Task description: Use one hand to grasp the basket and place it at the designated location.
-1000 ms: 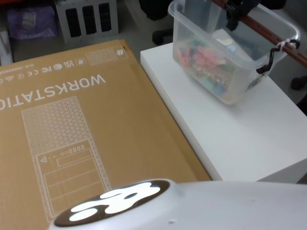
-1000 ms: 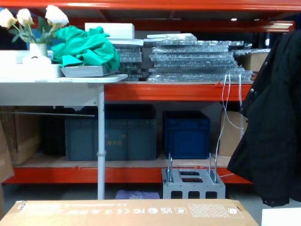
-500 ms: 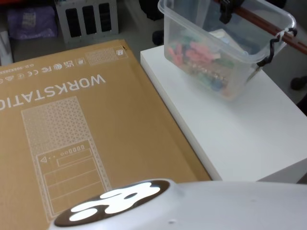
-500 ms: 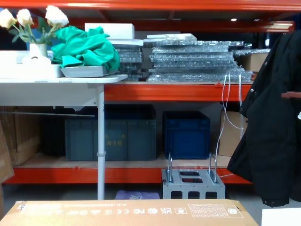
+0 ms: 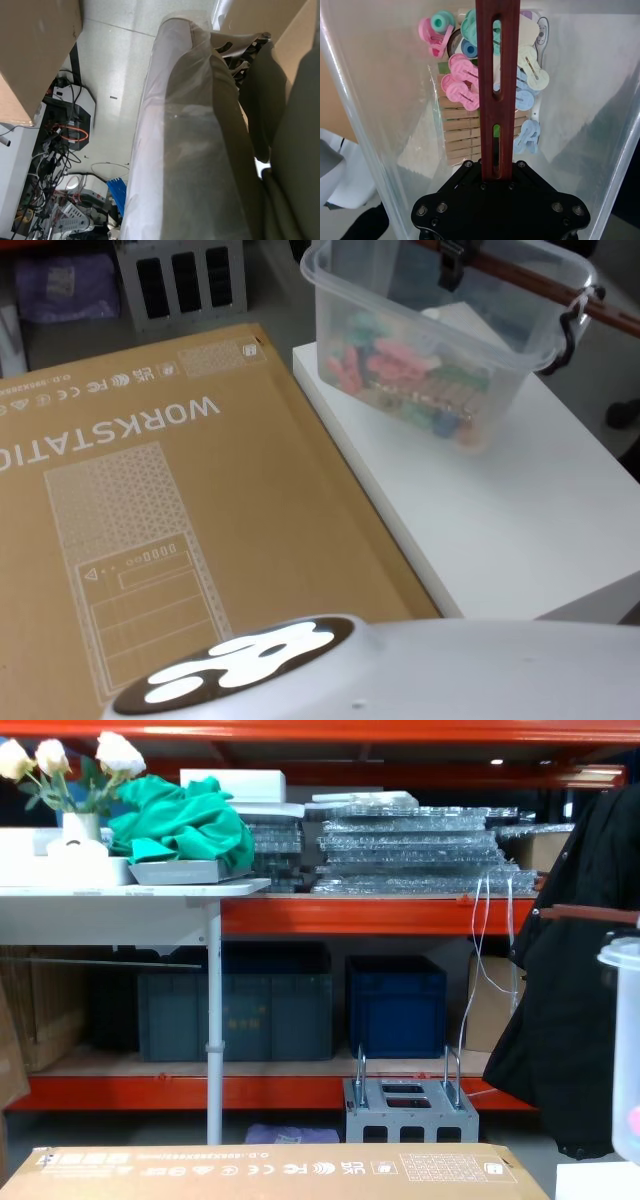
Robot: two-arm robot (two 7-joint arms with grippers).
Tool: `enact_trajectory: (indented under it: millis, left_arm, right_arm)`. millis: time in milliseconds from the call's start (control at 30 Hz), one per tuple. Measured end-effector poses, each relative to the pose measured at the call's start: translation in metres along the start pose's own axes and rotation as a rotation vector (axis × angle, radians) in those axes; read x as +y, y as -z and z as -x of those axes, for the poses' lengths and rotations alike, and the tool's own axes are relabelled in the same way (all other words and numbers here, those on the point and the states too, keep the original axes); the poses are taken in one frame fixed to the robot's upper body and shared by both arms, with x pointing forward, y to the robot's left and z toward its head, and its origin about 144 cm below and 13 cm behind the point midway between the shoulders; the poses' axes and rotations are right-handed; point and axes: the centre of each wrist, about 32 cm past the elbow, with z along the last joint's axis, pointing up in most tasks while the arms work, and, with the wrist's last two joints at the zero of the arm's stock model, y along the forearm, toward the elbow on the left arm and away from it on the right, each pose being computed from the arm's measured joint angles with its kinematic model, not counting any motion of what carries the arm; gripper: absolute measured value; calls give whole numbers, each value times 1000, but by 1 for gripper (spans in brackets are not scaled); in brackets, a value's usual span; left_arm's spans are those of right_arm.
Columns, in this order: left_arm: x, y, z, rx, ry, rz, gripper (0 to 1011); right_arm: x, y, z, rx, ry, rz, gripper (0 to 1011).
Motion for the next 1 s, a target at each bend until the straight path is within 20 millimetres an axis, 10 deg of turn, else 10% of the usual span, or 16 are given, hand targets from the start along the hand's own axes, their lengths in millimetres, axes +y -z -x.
enact_trajectory:
  millis: [1000]
  left_arm:
    - [0,0,0,0,0,0,0]
  right_arm:
    - [-2,-90,-17,-489,-12,5,1]
